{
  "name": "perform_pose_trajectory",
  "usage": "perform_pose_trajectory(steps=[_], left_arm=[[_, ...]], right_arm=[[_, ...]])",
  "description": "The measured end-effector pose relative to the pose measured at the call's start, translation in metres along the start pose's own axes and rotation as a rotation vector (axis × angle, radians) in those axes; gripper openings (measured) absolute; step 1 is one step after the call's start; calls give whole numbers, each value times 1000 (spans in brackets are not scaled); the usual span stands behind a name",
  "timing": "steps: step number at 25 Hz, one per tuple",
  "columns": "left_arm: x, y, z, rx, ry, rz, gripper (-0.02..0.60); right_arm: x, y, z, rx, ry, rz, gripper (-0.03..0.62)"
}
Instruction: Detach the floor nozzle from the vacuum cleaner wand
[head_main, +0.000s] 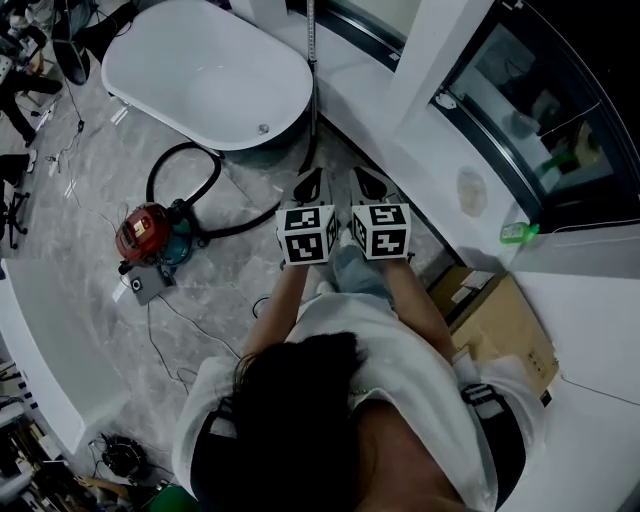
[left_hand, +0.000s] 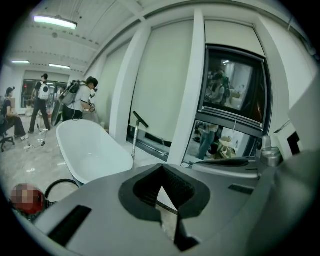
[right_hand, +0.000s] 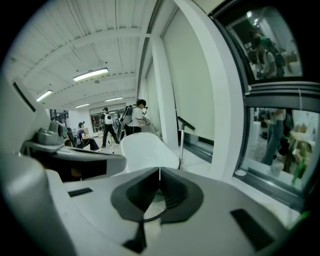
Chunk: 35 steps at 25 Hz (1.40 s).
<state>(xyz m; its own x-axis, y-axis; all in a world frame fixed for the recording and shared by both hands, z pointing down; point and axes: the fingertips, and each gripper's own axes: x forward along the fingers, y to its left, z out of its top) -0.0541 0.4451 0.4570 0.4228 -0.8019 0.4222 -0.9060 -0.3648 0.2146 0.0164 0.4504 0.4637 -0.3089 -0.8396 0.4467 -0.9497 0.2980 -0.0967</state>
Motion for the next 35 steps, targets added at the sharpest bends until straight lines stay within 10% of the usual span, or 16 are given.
perform_pose_trajectory(steps=[35], left_arm=[[131,-5,76,-33,-21,107,3]], right_arm=[[107,-99,73,-49,22,103,15]])
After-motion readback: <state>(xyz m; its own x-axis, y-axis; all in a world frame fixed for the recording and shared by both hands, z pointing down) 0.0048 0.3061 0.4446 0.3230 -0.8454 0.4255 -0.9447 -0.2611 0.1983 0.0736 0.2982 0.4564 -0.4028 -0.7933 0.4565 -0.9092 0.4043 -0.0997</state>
